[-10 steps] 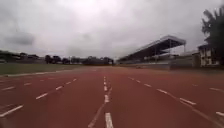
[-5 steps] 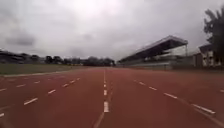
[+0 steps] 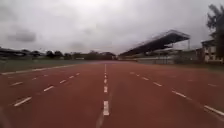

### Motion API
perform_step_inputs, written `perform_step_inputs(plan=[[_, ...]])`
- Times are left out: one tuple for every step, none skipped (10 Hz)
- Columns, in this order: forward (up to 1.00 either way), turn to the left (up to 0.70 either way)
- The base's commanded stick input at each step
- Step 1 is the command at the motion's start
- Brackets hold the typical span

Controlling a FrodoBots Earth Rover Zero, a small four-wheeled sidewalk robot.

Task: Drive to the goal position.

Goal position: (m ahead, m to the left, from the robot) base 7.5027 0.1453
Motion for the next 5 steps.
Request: perform_step_inputs(plan=[[0.7, 0.0], [0.7, 0.0], [0.7, 0.0], [0.7, 0.0], [0.7, 0.0]])
